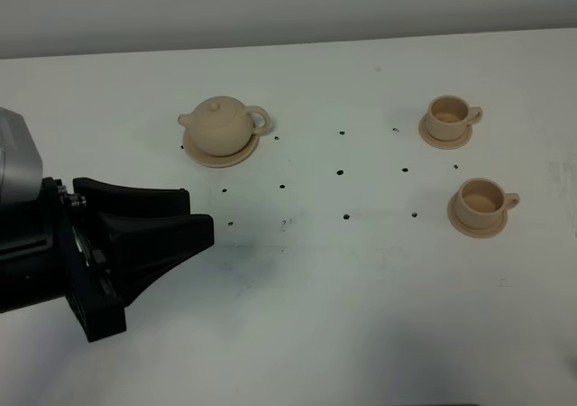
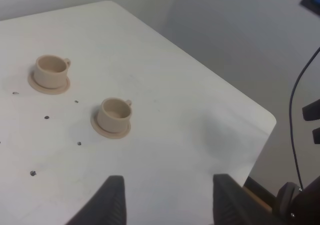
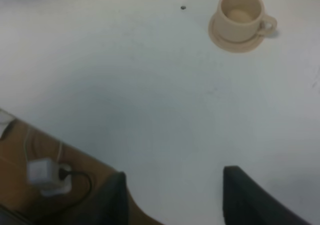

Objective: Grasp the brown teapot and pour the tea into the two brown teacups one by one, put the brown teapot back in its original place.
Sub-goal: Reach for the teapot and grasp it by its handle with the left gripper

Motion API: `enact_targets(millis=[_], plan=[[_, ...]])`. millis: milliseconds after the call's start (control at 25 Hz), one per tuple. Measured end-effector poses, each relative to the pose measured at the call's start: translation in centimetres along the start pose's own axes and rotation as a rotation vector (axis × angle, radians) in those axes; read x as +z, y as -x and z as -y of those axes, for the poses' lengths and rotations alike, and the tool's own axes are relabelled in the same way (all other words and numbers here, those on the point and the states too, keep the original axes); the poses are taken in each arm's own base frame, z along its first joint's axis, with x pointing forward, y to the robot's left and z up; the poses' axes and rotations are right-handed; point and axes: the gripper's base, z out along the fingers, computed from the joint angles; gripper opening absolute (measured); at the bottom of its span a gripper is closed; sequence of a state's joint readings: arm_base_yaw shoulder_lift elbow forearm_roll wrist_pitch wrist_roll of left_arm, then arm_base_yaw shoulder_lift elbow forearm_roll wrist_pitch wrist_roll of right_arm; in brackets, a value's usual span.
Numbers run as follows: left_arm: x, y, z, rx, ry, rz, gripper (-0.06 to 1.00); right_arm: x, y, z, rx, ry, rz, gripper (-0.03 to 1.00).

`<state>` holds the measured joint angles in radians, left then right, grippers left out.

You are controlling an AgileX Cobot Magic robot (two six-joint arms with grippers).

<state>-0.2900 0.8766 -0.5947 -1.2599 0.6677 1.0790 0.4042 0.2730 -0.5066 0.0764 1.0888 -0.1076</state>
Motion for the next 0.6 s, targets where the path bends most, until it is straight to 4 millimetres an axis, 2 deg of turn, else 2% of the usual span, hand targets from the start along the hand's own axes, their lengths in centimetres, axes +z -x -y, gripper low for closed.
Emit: enact_targets(millis=[600], plan=[[0.00,0.11,-0.21,0.000,0.024,0.012,0.43,-0.11,-0.18,-0.04,0.007,-0.001,0.012,0.42]])
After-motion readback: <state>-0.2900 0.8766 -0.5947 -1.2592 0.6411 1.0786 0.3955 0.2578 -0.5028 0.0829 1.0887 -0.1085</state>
